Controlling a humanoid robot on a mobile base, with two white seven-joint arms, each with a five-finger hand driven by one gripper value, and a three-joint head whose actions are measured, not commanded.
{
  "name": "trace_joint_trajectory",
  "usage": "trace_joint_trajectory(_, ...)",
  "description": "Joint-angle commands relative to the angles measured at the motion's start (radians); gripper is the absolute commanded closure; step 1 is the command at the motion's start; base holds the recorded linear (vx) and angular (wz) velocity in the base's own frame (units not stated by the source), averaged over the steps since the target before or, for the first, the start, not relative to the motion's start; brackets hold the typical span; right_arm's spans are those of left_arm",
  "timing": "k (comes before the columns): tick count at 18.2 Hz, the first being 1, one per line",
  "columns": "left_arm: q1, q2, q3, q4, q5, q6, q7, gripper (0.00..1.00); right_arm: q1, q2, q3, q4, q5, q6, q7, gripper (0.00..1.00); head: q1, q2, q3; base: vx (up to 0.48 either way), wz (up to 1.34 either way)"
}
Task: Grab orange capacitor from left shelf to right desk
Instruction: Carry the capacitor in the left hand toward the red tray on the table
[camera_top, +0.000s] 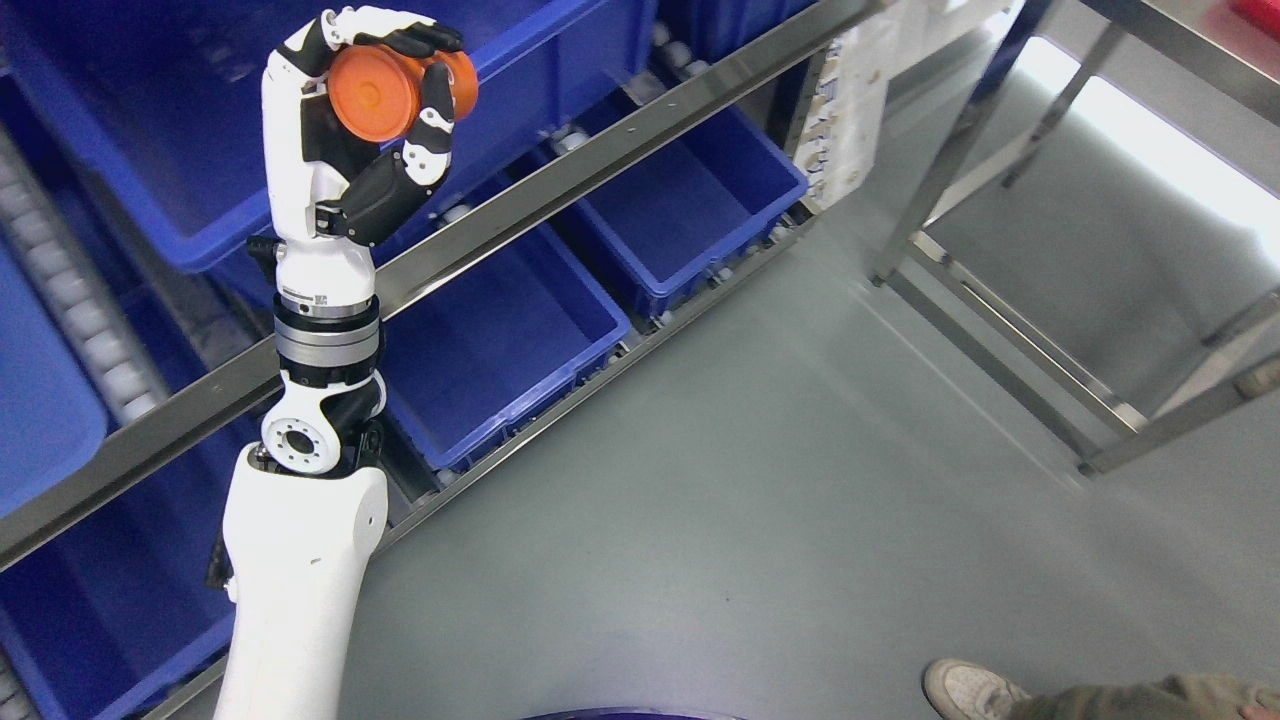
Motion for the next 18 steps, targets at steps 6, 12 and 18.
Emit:
trace_joint_trajectory(6, 0.022, 0.017, -0.195, 0.001, 0.000, 0.023, 0.006, 0.98, -0.002, -0.017, -0.011, -0.034, 0.005, 0.000, 0.001, 0.00, 0.0000, 0.000, 0.000, 0.134, -0.69)
trace_joint_trajectory(12, -0.025, 0.017, -0.259, 0.002, 0.000, 0.121, 0.006, 0.99, -0.002, -0.017, -0.011, -0.034, 0.005, 0.000, 0.001, 0.00, 0.0000, 0.000, 0.000, 0.170, -0.59)
trace_joint_trajectory(18, -0.147, 0.017, -0.255, 0.045, 0.005, 0.302, 0.020, 0.99, -0.002, -0.017, -0.011, -0.034, 0.005, 0.000, 0.001, 0.00, 0.0000, 0.000, 0.000, 0.222, -0.46)
